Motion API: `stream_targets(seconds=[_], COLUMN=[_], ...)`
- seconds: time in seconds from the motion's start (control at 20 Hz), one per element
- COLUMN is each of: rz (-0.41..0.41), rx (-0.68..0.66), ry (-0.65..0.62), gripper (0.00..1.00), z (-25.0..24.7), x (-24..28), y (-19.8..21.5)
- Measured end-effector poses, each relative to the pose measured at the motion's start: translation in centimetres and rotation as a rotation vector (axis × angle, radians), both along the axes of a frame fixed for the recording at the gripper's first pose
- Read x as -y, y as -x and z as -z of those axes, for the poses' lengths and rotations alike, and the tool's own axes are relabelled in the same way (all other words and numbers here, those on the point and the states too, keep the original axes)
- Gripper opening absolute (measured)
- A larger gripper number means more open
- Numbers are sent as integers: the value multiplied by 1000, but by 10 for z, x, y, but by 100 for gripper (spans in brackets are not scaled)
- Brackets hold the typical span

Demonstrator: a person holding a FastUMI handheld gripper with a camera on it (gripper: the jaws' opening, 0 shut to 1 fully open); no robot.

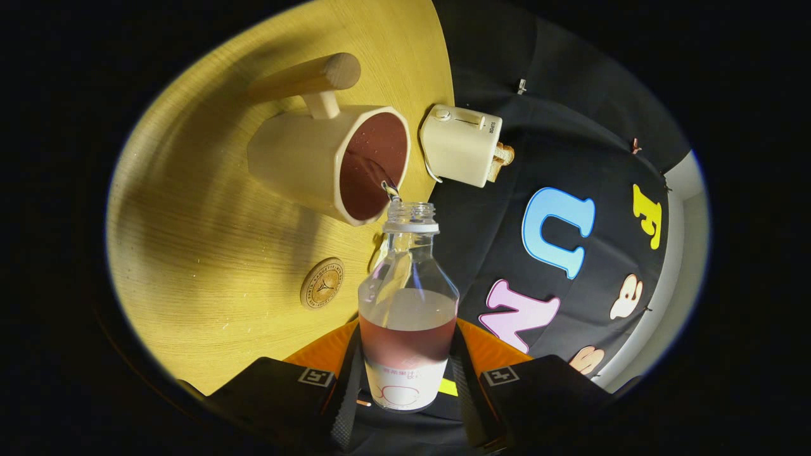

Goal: Take the bottle from table, then pour the juice into the cup, finally place the bottle on the coaster

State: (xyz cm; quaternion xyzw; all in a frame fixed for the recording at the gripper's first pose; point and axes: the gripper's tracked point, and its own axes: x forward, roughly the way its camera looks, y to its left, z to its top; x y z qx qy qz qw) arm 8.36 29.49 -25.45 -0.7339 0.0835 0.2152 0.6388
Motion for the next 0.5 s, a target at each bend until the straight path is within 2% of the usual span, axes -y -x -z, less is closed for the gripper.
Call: stream_targets(seconds=[0.5], rz=[-37], rx=[20], ry=[48], gripper=[70], z=[-6], x=[-1], y=[-1])
